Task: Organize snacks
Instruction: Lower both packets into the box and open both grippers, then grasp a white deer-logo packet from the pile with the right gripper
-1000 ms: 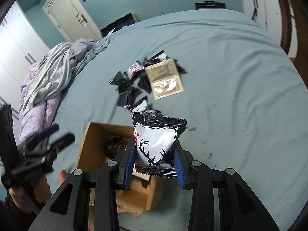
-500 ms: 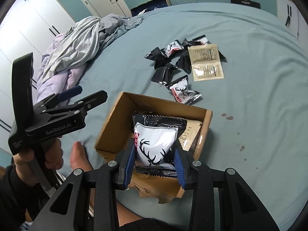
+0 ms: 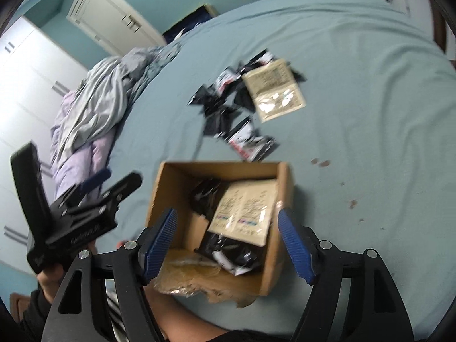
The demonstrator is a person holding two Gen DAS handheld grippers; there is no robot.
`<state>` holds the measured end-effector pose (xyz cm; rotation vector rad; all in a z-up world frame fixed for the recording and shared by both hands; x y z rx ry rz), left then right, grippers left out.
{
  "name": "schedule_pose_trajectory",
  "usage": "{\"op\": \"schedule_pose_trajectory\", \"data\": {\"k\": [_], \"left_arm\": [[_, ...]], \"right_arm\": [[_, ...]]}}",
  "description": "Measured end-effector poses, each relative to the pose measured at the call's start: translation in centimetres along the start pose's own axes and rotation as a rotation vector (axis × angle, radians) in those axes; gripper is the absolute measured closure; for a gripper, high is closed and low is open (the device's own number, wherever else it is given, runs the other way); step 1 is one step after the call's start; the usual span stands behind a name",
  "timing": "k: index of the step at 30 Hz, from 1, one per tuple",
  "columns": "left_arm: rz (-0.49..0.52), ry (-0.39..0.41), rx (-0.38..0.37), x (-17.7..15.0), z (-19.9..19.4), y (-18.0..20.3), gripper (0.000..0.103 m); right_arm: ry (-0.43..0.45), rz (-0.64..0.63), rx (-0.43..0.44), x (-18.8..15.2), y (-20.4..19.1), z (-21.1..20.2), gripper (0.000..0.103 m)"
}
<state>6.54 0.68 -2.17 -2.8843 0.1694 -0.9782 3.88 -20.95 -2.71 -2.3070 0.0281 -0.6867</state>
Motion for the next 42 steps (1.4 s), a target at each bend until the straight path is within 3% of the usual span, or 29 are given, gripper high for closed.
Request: {"op": "schedule_pose_trajectory", "data": {"k": [4,10,16,24,30,38,42], "left_arm": [[0.010,0.011,-0.001,0.1,-0.5,0.2,0.010],[0.017,0.006,-0.001,0.1,-0.8,0.5,0.009],[0.026,0.022,0.023,0.4,-1.2,0.8,0.009],[0.001,0.006,-0.001,0.9,-0.9,0.6,0.009],[-0.026,-0.024,-0.029,1.2,-0.1,0.4,0.009],[-0.006,-0.039,-0.036,1.2,0.8,1.0,0.009],[0.016,-0.031,-0.029,1.4,0.9,1.3,0.009]], "right_arm": [[0.055,0.024,-0.080,0.1,0.5,-0.9,0.030],[0.065,0.027,-0.216,0.2,0.7,-0.8,0.030],[0.029,0.036,-0.231,1.2,0.7,0.2,0.030],[-0.042,0.109,-0.266,3.6,4.3,2.1,0.030],[-0.088,0.138,-0.239,5.3,5.3,4.0,0.030],[-0.066,0.154,-0.176,7.9,6.1,6.3,0.030],[-0.082,0.199,-0.187,8.6,7.9,7.8,0.030]]}}
Point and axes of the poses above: each gripper's, at about its wrist camera, not at the fingertips, and z roughly the way its jaws point, y to its right, x to its top, the point moved 4 cm from there along z, roughly the way its jaws point, and after that the axes turned 6 degrees about x, right-handed, at the moved point
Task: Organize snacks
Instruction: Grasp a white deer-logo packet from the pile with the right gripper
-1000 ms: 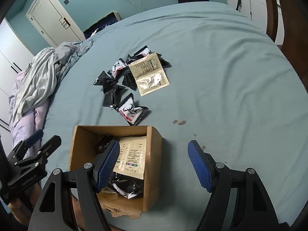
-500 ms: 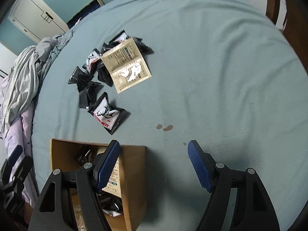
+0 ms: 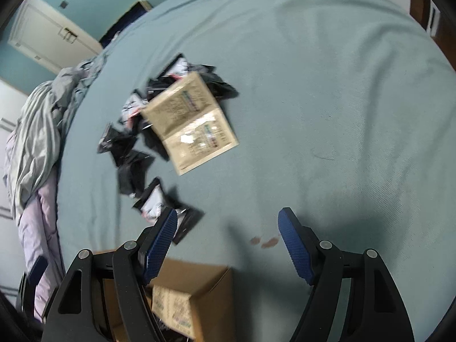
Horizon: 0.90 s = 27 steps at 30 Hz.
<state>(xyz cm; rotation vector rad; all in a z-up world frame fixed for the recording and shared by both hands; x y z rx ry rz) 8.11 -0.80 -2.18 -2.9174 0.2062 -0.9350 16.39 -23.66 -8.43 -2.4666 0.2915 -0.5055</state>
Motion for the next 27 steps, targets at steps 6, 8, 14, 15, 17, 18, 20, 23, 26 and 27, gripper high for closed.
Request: {"op": "schedule_pose_trajectory", "data": {"k": [6,8,14,15,17,18,20,23,26,27], "left_arm": [[-0.015,-0.041,-0.021,-0.1,0.9,-0.2,0.009],[-0.023,-0.060,-0.035,-0.2,1.2,-0.2,0.009],[-0.036,-0.091,-0.058,-0.4,1.8,-0.1,0.009],[-0.037,-0.095,-0.063,-0.4,1.8,-0.2,0.009],[-0.041,-0.105,-0.069,-0.5,1.9,-0.1,0.009],[-0.042,-0.110,-0.065,-0.6,2.0,-0.1,0.009],[-0.043,-0.115,-0.059,-0.8,2.1,-0.1,0.009],[-0.043,-0.121,-0.050,-0.8,2.4,-0.1,0.009],[-0.046,-0.124,-0.045,-0.8,2.7,-0.1,0.009],[-0.046,-0.123,-0.044,-0.7,2.8,-0.1,0.009]], "right_arm": [[-0.021,0.082,0.030,1.2,1.4,1.4,0.030],[-0.042,0.080,0.044,1.4,1.1,2.0,0.030],[-0.130,-0.073,0.111,1.9,-2.8,3.6,0.030],[-0.140,-0.108,0.106,2.0,-3.4,3.9,0.030],[-0.169,-0.191,0.104,2.1,-5.1,4.5,0.030],[-0.186,-0.221,0.114,2.0,-5.8,4.9,0.030],[-0.225,-0.284,0.124,1.6,-7.2,5.7,0.030],[-0.276,-0.388,0.076,1.0,-8.8,7.4,0.030],[-0.336,-0.459,0.000,0.1,-9.6,9.3,0.030],[-0.342,-0.466,-0.017,0.0,-9.8,9.7,0.030]]}}
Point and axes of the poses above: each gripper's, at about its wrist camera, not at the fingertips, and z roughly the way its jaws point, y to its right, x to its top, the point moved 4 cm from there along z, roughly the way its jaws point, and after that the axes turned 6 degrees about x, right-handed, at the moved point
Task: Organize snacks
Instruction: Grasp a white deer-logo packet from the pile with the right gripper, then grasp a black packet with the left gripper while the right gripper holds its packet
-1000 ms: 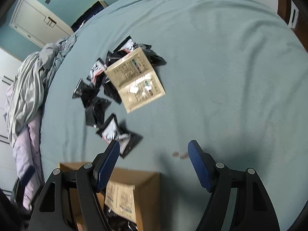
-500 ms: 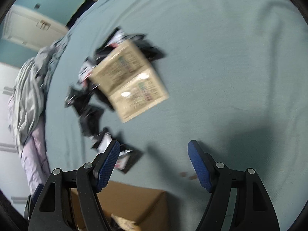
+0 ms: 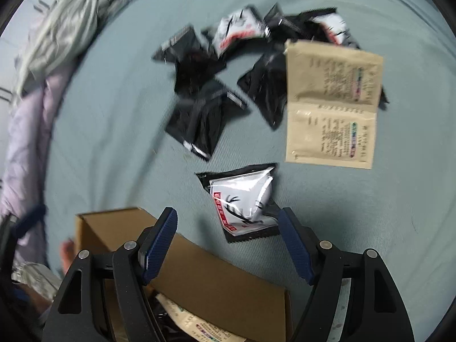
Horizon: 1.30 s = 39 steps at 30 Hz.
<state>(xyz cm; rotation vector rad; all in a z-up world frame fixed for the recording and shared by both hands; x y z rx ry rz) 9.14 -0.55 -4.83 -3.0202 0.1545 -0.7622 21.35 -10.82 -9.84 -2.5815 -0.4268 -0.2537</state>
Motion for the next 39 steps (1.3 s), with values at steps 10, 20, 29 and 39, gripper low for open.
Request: {"op": "schedule_pose_trajectory", "data": {"k": [10,20,29,39], "left_arm": [[0.027,0.039,0.058,0.2,0.3,0.5,0.009],[0.021,0.076,0.120,-0.5,-0.7,-0.2,0.009],[0.086,0.055,0.097,-0.3,-2.2,0.9,0.009],[0.008,-0.056,-0.012,5.5,-0.1,2.7,0.009]], "right_arm": [[0.086,0.038,-0.032,0.3,1.2,1.1,0.073],[0.353,0.188,-0.069,-5.2,1.9,-6.9,0.079],[0.661,0.386,0.018,-16.4,3.3,-15.4,0.079],[0.709,0.395,0.062,-22.1,3.4,-16.9,0.079]]}}
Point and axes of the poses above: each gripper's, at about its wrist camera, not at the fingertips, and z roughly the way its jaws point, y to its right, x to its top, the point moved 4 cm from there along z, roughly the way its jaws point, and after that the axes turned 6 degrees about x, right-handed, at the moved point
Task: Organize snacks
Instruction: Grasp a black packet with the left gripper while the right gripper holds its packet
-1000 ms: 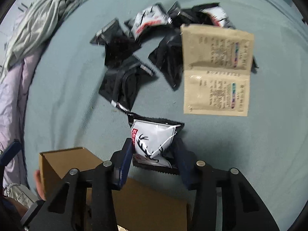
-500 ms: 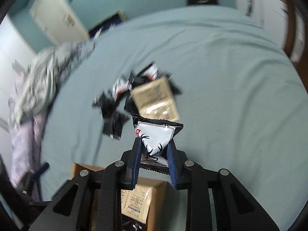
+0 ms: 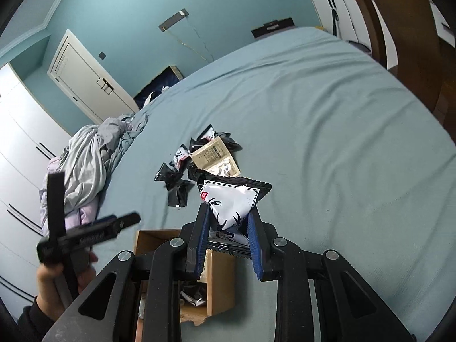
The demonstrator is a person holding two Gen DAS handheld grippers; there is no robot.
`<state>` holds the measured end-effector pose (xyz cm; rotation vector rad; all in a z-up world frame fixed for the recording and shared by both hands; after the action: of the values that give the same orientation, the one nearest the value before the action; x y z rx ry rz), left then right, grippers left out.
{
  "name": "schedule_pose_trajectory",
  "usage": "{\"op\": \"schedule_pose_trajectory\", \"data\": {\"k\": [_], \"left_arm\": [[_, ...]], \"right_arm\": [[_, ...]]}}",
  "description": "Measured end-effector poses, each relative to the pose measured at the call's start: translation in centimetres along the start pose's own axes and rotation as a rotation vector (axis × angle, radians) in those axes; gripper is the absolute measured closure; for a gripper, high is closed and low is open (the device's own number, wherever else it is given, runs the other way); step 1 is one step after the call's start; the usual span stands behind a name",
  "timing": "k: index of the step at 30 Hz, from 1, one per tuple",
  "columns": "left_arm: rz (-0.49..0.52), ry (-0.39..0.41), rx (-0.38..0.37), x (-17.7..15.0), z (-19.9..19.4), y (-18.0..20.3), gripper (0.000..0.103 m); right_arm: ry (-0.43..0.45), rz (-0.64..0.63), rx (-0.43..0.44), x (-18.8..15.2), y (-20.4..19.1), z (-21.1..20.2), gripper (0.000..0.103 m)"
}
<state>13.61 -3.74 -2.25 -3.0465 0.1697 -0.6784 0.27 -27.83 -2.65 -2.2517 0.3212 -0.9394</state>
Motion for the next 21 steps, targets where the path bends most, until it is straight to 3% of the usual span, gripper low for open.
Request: {"op": "schedule_pose_trajectory", "data": {"k": [6,9,18,21], "left_arm": [[-0.082,-0.098,0.025,3.5,4.4,-0.8,0.009],[-0.066,-0.137,0.055,4.5,6.4,-0.8,0.009],[-0.008,-0.245,0.170,6.3,13.0,0.6,0.010],[-0.010,-0.293,0.164,6.3,14.5,0.7,0.024]], "right_arm": [[-0.069,0.067,-0.037,2.2,1.0,2.8,0.079],[-0.125,0.120,-0.019,2.6,1.4,4.4,0.079],[-0.169,0.179,0.004,3.5,2.9,5.9,0.079],[-0.173,0.167,0.000,3.6,2.9,5.9,0.079]]}}
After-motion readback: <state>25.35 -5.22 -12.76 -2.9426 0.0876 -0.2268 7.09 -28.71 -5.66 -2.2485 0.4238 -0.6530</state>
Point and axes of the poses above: each gripper's, at about its wrist camera, not at the fingertips, and z roughly the way its jaws point, y to its right, x to its top, the point moved 4 cm from there along z, roughly the way its jaws point, and after that the axes turned 6 degrees about x, right-handed, at the moved point
